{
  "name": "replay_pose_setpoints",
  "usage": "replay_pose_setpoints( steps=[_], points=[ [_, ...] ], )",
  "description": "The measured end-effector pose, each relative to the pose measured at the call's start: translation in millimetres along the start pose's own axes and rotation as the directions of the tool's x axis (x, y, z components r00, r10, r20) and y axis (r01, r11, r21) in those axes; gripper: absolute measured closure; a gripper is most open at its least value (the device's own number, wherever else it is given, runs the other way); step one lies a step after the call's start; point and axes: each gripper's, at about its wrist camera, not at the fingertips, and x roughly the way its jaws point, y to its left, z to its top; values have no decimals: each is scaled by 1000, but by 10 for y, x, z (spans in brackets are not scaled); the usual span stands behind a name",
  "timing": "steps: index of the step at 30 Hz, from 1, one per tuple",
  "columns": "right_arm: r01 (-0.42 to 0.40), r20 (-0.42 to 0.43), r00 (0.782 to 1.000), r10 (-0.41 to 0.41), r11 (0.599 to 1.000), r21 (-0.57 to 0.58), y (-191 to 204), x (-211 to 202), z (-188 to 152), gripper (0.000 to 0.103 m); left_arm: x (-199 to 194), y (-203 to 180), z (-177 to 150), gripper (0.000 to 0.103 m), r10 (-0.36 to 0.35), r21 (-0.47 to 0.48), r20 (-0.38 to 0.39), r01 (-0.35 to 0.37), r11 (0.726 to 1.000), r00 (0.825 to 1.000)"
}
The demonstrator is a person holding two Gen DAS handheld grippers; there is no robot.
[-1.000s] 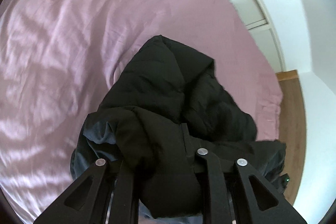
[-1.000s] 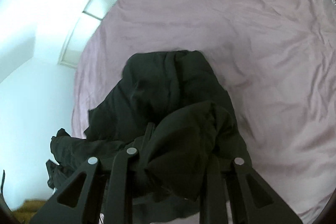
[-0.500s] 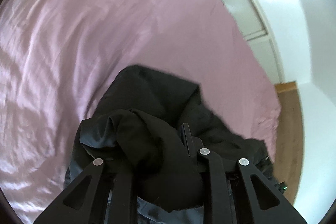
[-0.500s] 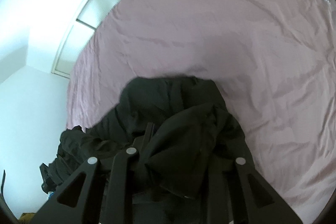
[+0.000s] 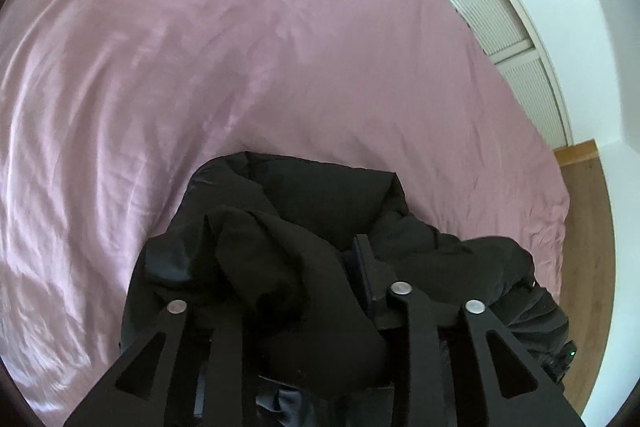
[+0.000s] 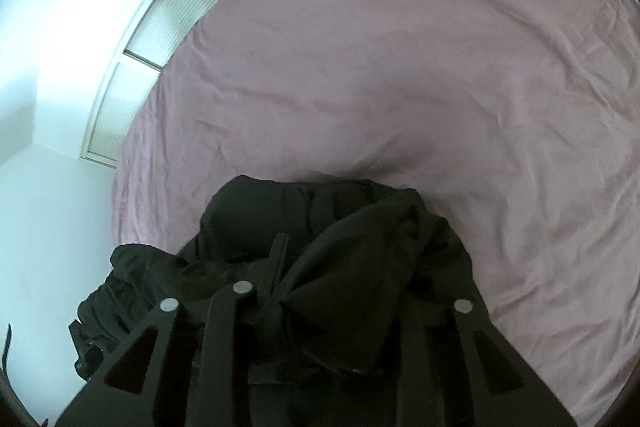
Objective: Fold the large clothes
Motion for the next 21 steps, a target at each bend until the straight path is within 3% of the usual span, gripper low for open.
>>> replay_pose_setpoints(
  steps=[2, 4, 8, 18, 21],
  points=[
    [-8, 9, 1000, 8, 1000, 5, 14, -22, 7, 65, -43, -26, 15, 58, -20, 1, 5, 20, 1000, 1000],
    [-35, 20, 999, 34, 999, 14, 31, -56, 31, 48, -145, -44, 39, 46, -67, -4, 23, 67, 998, 997],
    [-91, 50, 995, 89, 995, 42, 36, -163, 35, 36, -313, -70, 75, 24, -128, -19, 54, 129, 991, 990],
    [-115, 150, 983, 109, 993, 29, 63, -562, 91, 29, -764, -137, 215, 22, -197, -32, 133, 203, 979, 971],
    [-102, 192, 976, 102, 995, -6, 120, -753, 122, 29, -989, -200, 263, 21, -187, -1, 169, 190, 982, 968]
  ],
)
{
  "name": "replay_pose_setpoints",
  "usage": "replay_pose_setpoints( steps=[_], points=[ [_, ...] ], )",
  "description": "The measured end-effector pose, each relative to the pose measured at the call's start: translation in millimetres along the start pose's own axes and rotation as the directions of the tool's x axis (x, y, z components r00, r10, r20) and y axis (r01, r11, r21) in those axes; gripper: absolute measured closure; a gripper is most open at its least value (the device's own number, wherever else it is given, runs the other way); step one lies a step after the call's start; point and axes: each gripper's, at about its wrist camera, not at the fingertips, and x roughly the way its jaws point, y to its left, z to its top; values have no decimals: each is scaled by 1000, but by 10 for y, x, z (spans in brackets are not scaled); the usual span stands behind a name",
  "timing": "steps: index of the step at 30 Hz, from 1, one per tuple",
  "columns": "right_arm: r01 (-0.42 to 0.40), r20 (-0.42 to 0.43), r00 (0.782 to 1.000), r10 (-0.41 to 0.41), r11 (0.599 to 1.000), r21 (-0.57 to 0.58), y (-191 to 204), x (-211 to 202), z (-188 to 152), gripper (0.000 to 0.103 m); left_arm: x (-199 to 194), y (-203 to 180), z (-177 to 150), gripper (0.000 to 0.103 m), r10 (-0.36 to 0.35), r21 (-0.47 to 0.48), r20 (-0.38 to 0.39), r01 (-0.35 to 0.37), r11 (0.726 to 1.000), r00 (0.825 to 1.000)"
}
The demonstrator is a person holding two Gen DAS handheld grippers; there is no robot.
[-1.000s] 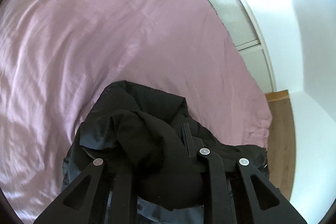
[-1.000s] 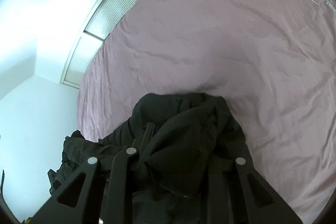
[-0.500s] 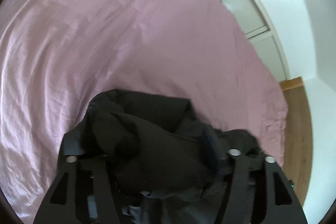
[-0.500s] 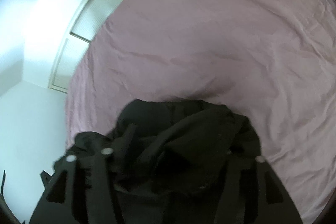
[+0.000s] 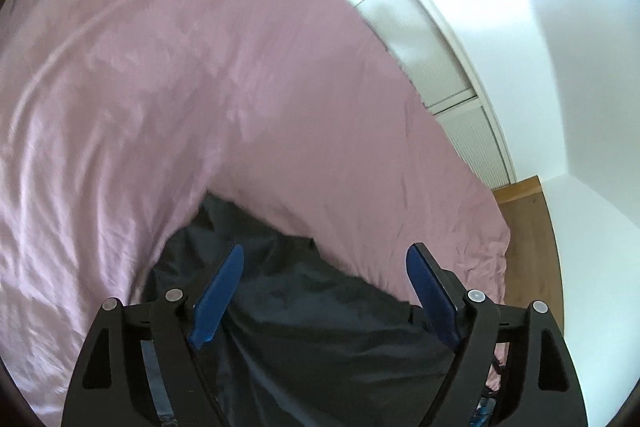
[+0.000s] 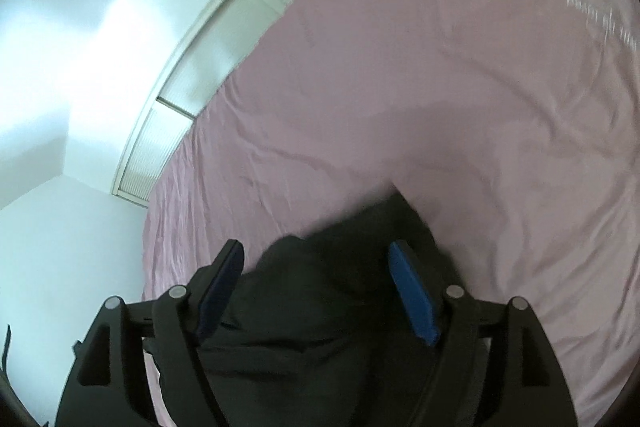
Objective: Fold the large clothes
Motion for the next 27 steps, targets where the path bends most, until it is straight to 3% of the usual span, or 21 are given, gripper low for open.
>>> replay_pose_setpoints(
  steps=[4, 8, 14, 18, 21, 24, 27],
  points=[
    [6, 41, 999, -3, 996, -90, 194, -282, 13, 28, -279, -243, -83, 21, 49, 102, 51, -54, 993, 998],
    [16, 42, 999, -6, 965, -261, 501, -522, -226, 28, -391, -492, -414, 19, 72, 222, 65, -85, 971, 995],
    [56, 5, 998, -63, 847, -528, 867, -581, -1023, 28, -230, -714, -1241, 19, 127, 399, 35, -130, 908, 991],
    [32, -47, 996, -80, 771, -636, 1050, -417, -1612, 28, 12, -748, -1775, 19, 164, 498, 4, -145, 855, 986],
    [3, -88, 992, -92, 711, -703, 1167, -190, -1972, 28, 308, -828, -2072, 18, 198, 580, -8, -156, 800, 980],
    [13, -108, 984, -139, 670, -742, 1176, 134, -2107, 28, 630, -877, -2116, 16, 238, 606, -6, -185, 773, 971],
    [51, -88, 981, -171, 671, -740, 1113, 396, -2015, 28, 952, -891, -1998, 8, 283, 614, 19, -234, 754, 959]
  ],
)
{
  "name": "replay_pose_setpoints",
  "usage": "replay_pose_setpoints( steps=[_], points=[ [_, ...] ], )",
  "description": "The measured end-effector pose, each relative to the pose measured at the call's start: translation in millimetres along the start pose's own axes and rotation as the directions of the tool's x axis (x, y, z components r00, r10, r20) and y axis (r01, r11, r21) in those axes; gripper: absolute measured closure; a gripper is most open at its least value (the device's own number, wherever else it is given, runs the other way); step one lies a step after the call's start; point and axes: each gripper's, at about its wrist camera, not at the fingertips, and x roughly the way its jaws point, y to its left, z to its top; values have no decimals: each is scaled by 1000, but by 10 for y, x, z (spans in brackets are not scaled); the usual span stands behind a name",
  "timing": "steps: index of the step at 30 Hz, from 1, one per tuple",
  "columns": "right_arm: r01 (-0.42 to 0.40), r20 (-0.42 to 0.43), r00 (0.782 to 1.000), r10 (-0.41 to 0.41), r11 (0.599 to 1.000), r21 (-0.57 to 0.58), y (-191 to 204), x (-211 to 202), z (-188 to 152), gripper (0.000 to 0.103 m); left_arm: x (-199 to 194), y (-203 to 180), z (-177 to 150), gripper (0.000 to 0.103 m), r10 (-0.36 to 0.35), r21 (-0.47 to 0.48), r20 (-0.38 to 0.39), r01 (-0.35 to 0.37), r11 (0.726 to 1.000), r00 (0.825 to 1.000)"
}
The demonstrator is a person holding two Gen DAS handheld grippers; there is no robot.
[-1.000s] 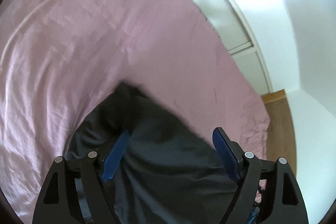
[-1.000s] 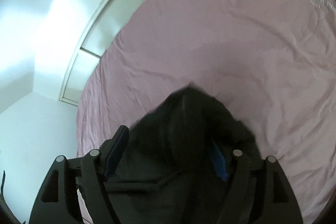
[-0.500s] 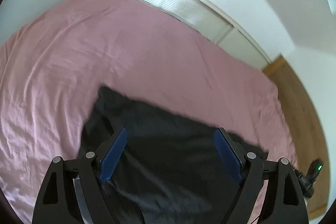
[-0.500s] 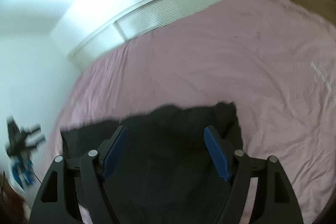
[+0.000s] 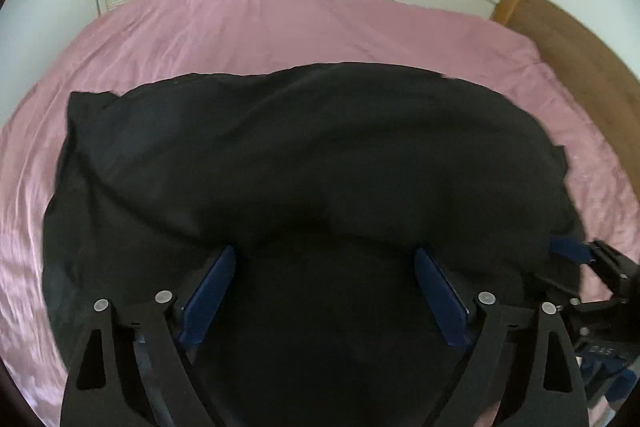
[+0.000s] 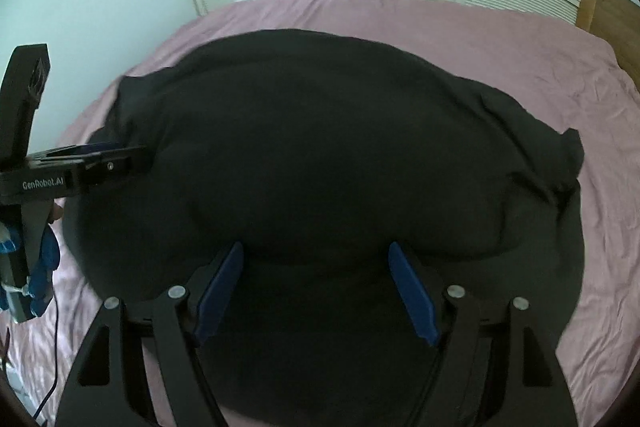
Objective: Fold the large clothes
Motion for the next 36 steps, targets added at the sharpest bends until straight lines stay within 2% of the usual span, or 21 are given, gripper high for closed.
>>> replay_pose_setpoints(
  steps=[2, 7, 11, 16, 20, 23, 25, 27, 30, 33, 36],
  points=[
    [28, 2, 1000, -28, 998, 49, -189, 152, 88, 28, 240, 51, 137, 1, 35, -15, -19, -36, 999, 999],
    [67, -59, 996, -59, 988, 140, -661, 628, 302, 28, 777, 110, 412, 1, 88, -22, -84, -90, 996, 993],
    [67, -85, 995, -54, 985, 158, -798, 951, 403, 28, 1155, 100, 617, 1, 128, -8, -135, -130, 991, 983],
    [58, -95, 995, -42, 983, 173, -916, 1231, 494, 28, 1490, 123, 782, 1, 126, -21, -170, -131, 991, 977],
    [47, -107, 994, -27, 981, 190, -994, 1358, 589, 27, 1532, 95, 814, 1, 144, -8, -176, -148, 989, 974],
    [69, -135, 990, -46, 983, 173, -896, 1216, 595, 28, 1300, 27, 822, 3, 164, 10, -162, -165, 986, 973],
    [59, -103, 994, -43, 987, 153, -807, 1012, 663, 28, 1088, -3, 841, 5, 121, -6, -113, -122, 993, 986],
    [32, -45, 999, -26, 991, 126, -763, 801, 765, 28, 993, -108, 925, 5, 115, 20, -85, -113, 993, 990],
    [60, -50, 997, -55, 992, 113, -831, 813, 913, 28, 1169, -203, 1090, 5, 140, 39, -112, -136, 990, 984],
    [83, -54, 996, -75, 983, 162, -1042, 903, 988, 28, 1242, -213, 1237, 5, 147, 0, -97, -148, 989, 984],
    [75, -60, 996, -62, 968, 241, -1347, 1049, 964, 28, 1506, -195, 1397, 1, 172, -11, -125, -175, 985, 977]
  ],
)
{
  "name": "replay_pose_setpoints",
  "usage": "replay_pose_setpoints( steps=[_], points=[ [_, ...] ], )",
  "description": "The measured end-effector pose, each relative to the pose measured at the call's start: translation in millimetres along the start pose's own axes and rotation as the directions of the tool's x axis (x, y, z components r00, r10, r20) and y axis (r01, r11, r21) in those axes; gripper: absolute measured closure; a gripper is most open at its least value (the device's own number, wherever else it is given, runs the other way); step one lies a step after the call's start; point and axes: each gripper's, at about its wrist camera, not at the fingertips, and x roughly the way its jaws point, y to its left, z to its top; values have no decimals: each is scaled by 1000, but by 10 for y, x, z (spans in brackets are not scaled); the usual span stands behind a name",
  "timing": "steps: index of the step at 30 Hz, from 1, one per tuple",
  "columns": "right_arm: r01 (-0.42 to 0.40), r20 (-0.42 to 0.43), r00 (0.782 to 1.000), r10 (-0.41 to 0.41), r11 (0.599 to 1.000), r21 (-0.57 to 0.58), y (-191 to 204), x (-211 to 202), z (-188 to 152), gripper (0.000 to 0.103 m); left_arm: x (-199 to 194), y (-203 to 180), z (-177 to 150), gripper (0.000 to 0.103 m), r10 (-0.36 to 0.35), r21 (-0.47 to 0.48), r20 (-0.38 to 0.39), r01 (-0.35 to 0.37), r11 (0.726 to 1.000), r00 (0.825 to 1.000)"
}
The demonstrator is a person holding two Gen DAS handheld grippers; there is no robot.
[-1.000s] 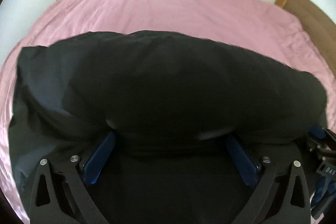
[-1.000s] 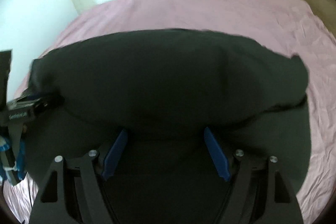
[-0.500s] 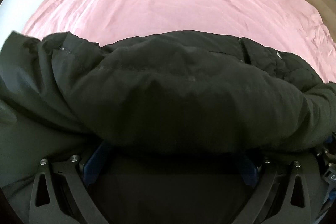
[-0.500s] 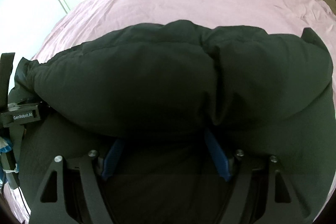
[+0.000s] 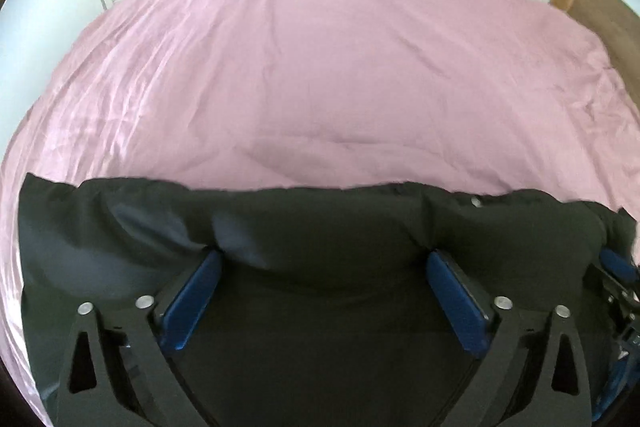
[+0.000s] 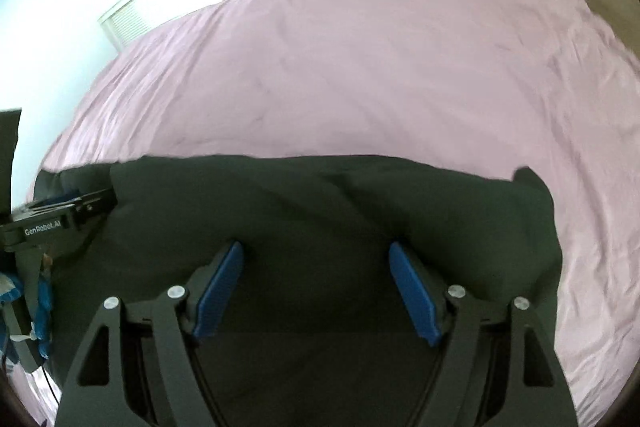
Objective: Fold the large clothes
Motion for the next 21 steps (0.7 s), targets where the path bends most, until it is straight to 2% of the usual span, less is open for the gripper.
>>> replay_pose_setpoints(
  steps=[4, 8, 11, 14, 17, 21],
  points=[
    [-49, -19, 999, 51, 994, 103, -346, 260, -40, 28, 297, -72, 63, 1, 17, -16, -37, -18, 1000, 999],
    [-52, -13, 998, 53, 994, 96, -414, 446, -113, 27, 525, -120, 62, 1, 38, -10, -39, -39, 999, 998],
    [-45, -19, 999, 47, 993, 104, -422, 504, -153, 27, 556, -123, 31, 1, 34, -9, -49, -34, 999, 998],
    [-40, -39, 998, 44, 994, 101, -385, 494, -100, 27, 384, -30, 30, 1, -29, -19, -43, 28, 999, 999],
    [-40, -52, 998, 45, 995, 92, -376, 364, -65, 28, 81, 170, 31, 1, -123, -8, -21, 123, 992, 992],
    [18, -20, 1000, -18, 1000, -7, -250, -23, -140, 28, -513, 532, -25, 1, -185, 30, 38, 184, 983, 982]
  ],
)
